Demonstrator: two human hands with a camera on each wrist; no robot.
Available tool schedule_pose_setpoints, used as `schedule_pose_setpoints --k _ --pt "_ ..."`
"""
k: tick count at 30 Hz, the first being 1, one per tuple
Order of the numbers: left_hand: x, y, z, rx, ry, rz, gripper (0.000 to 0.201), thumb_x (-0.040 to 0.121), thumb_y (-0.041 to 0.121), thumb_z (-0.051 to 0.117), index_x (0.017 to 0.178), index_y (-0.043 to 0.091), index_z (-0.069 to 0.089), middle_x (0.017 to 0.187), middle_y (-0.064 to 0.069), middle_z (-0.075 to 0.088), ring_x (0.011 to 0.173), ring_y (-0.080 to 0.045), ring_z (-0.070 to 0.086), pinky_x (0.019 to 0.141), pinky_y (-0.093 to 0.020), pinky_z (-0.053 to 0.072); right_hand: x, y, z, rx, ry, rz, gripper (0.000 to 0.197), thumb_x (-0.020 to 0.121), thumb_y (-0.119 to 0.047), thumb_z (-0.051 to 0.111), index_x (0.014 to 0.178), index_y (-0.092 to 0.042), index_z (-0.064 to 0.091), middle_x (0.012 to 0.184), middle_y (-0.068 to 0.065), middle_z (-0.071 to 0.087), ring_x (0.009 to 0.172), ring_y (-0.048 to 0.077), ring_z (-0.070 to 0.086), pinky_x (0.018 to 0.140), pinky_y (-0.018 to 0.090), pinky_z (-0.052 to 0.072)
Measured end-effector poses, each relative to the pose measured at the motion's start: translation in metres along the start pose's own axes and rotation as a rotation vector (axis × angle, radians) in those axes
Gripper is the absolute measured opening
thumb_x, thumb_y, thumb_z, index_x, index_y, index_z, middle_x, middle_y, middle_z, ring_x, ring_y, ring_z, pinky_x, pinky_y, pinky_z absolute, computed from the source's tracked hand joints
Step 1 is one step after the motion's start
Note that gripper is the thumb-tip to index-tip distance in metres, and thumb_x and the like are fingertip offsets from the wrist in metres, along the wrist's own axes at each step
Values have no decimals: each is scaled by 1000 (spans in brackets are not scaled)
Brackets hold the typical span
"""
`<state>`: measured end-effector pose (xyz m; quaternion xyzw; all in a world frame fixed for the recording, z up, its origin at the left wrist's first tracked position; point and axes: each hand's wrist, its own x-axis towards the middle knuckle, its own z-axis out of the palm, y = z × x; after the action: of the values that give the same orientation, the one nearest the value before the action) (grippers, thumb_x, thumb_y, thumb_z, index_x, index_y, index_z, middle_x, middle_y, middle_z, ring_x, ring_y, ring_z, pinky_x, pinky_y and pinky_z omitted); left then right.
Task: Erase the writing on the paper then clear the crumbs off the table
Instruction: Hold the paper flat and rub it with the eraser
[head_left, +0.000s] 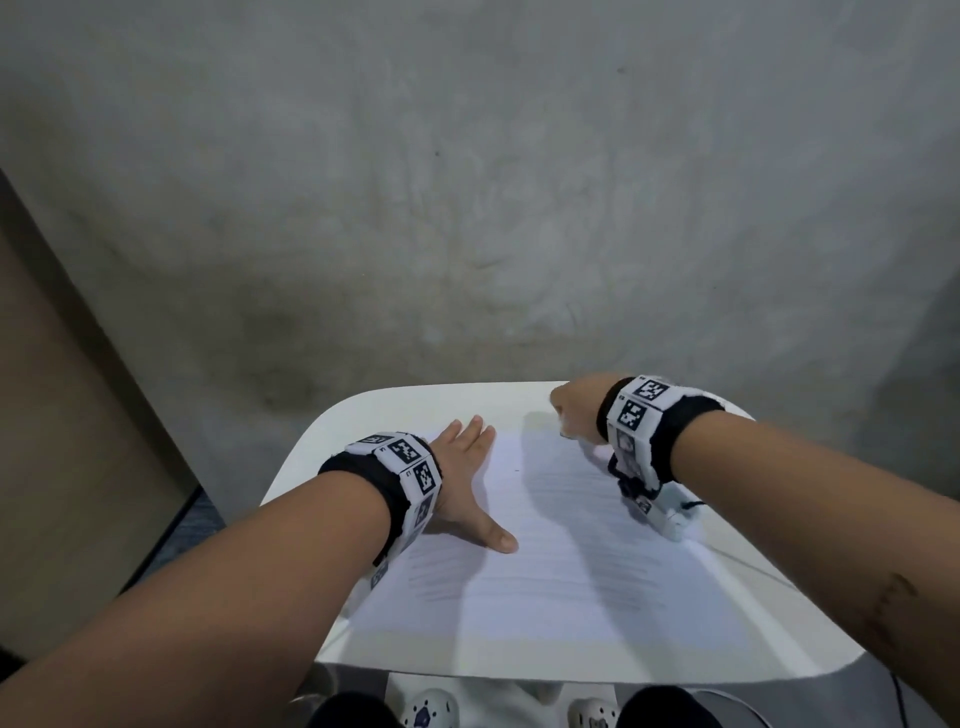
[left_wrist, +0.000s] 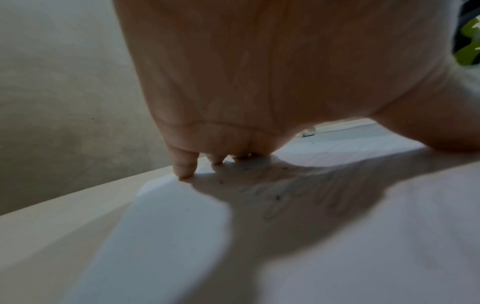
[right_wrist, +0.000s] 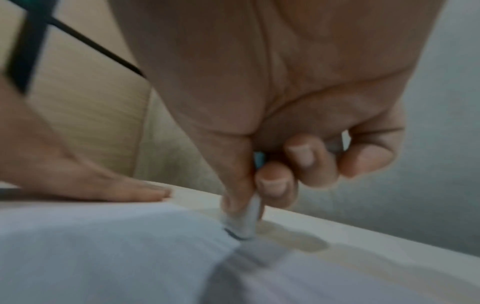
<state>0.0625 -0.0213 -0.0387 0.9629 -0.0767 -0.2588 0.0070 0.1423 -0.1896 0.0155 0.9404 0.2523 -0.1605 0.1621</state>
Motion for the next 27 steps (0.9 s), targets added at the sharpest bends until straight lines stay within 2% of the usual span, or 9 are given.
schedule_pose_setpoints --k 2,5,9,13,16,19,22,24,27 --pt "1 0 1 3 -4 0 140 59 84 62 149 23 -26 155 6 -33 144 -18 -26 117 -47 -4 -7 -18 5 -1 -57 -82 17 93 -18 51 108 -12 55 103 6 60 92 25 58 72 28 37" --pt "0 0 0 9 -6 -4 139 60 83 62 148 23 -26 155 6 -33 145 -18 -25 117 -47 -4 -5 -8 6 18 -16 -70 9 92 -23 54 95 -16 49 94 2 54 86 23 50 73 28 38" --pt "-1 1 0 4 1 -6 138 61 82 63 149 23 -26 155 6 -32 145 -18 -24 117 -46 -4 -1 -7 9 -39 50 -35 8 86 -25 58 87 -21 50 99 -1 64 86 26 59 77 30 49" --pt "-2 2 -1 4 1 0 138 62 83 62 149 22 -26 155 5 -32 145 -18 -25 117 -46 -5 -1 -10 11 20 -1 -81 13 90 -22 56 82 -17 46 77 -3 51 82 23 49 71 28 38" --pt "-3 2 0 -11 10 -7 138 62 82 63 149 22 -25 156 5 -32 145 -18 -25 117 -45 -5 5 2 9 -7 72 -3 10 83 -21 60 86 -17 52 86 -2 61 81 26 59 72 28 48" --pt "-4 3 -2 0 7 -3 137 63 81 63 149 22 -25 155 5 -32 145 -18 -25 117 -45 -5 -8 -18 9 -30 -13 -120 11 93 -20 53 103 -14 53 103 5 60 89 25 53 73 28 40" --pt "-6 4 -2 -6 11 -6 136 64 80 63 150 21 -25 156 5 -31 145 -18 -24 117 -44 -4 1 7 4 -73 86 -43 15 89 -24 57 84 -17 45 89 2 56 78 22 49 64 25 45" --pt "-6 4 -1 -10 18 -6 136 64 80 64 150 22 -24 156 5 -31 145 -18 -24 117 -44 -4 10 7 7 -107 82 24 19 82 -24 62 75 -18 46 78 -4 56 71 23 56 71 32 56" --pt "-3 2 0 -3 14 -4 138 62 82 63 149 22 -25 156 6 -32 145 -17 -25 117 -45 -4 -3 -18 9 -34 4 -96 5 90 -20 54 91 -16 51 80 -4 54 83 23 55 73 30 45"
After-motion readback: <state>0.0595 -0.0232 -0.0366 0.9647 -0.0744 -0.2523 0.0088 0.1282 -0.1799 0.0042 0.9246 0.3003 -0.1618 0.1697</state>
